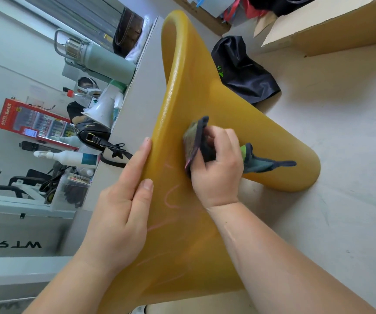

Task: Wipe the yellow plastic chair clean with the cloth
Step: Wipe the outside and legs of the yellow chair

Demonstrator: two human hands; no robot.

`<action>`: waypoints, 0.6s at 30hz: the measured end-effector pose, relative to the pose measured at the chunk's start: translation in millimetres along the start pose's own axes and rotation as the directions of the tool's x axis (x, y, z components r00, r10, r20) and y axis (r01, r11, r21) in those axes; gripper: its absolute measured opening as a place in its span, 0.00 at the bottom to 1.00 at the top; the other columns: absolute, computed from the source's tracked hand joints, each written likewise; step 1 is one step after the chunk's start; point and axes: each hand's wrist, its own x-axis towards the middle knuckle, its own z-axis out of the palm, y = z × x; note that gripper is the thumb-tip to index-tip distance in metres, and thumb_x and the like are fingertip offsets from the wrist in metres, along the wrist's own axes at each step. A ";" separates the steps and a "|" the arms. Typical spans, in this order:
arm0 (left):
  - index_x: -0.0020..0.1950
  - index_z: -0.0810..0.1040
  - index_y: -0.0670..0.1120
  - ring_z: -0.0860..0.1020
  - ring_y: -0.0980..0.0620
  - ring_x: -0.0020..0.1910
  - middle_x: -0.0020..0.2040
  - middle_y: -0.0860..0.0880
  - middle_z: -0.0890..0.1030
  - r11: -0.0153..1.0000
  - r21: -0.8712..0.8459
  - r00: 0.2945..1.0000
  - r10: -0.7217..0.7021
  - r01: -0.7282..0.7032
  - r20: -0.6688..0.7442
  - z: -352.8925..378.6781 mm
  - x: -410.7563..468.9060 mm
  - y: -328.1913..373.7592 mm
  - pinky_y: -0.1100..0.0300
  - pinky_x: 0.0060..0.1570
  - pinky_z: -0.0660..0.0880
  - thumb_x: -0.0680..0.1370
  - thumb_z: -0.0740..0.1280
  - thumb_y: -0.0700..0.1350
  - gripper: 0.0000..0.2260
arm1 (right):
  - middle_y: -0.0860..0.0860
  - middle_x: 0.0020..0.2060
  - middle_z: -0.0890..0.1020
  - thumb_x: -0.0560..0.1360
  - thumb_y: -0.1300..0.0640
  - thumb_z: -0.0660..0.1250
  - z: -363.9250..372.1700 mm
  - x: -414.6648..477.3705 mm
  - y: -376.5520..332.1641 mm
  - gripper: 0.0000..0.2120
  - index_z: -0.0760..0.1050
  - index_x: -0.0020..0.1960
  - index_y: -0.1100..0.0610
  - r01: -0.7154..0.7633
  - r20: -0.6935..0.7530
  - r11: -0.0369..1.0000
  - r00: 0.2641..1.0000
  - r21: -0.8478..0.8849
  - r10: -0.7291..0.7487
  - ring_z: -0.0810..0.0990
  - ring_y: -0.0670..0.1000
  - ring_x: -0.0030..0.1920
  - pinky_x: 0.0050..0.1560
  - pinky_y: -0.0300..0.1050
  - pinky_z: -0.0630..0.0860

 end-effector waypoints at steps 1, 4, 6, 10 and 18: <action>0.75 0.60 0.70 0.74 0.67 0.46 0.52 0.70 0.78 1.000 0.002 1.000 0.004 -0.004 0.005 0.1 -0.3 -0.3 0.68 0.51 0.72 0.81 0.55 0.51 0.24 | 0.55 0.46 0.78 0.78 0.52 0.70 -3.6 -9.0 -0.5 0.13 0.81 0.55 0.62 -0.002 0.026 1.000 1.000 -0.010 0.002 0.77 0.55 0.45 0.45 0.51 0.76; 0.75 0.60 0.69 0.73 0.70 0.46 0.54 0.75 0.77 1.000 0.007 1.000 0.006 -0.006 0.004 -0.1 -0.6 0.2 0.78 0.49 0.69 0.81 0.55 0.50 0.24 | 0.57 0.53 0.79 0.77 0.46 0.71 -13.9 -29.0 -4.3 0.20 0.81 0.62 0.58 0.022 0.101 0.997 0.995 -0.071 -0.015 0.77 0.58 0.53 0.56 0.50 0.75; 0.76 0.61 0.66 0.72 0.77 0.55 0.62 0.79 0.71 1.000 -0.003 1.000 0.024 -0.024 -0.002 0.4 -0.4 1.6 0.79 0.54 0.66 0.81 0.56 0.49 0.24 | 0.58 0.61 0.77 0.77 0.42 0.70 -20.2 -30.5 -5.0 0.26 0.77 0.69 0.56 0.067 0.184 0.995 0.982 -0.078 -0.052 0.76 0.59 0.61 0.64 0.52 0.73; 0.76 0.60 0.66 0.66 0.76 0.66 0.67 0.79 0.66 0.999 -0.014 0.999 0.036 -0.036 -0.003 0.3 0.4 2.4 0.79 0.60 0.63 0.81 0.56 0.50 0.24 | 0.61 0.73 0.70 0.74 0.46 0.74 -28.7 -23.9 -0.2 0.31 0.74 0.73 0.59 0.173 0.351 0.985 0.921 0.028 -0.172 0.68 0.61 0.74 0.73 0.59 0.69; 0.74 0.58 0.73 0.73 0.69 0.43 0.44 0.69 0.78 1.000 0.013 1.000 -0.020 0.020 -0.004 -0.7 -0.9 -0.3 0.76 0.47 0.70 0.81 0.55 0.54 0.23 | 0.56 0.43 0.83 0.65 0.43 0.78 -26.4 -25.5 7.7 0.22 0.82 0.42 0.62 -0.015 0.099 1.000 0.995 0.009 0.014 0.82 0.54 0.48 0.49 0.47 0.78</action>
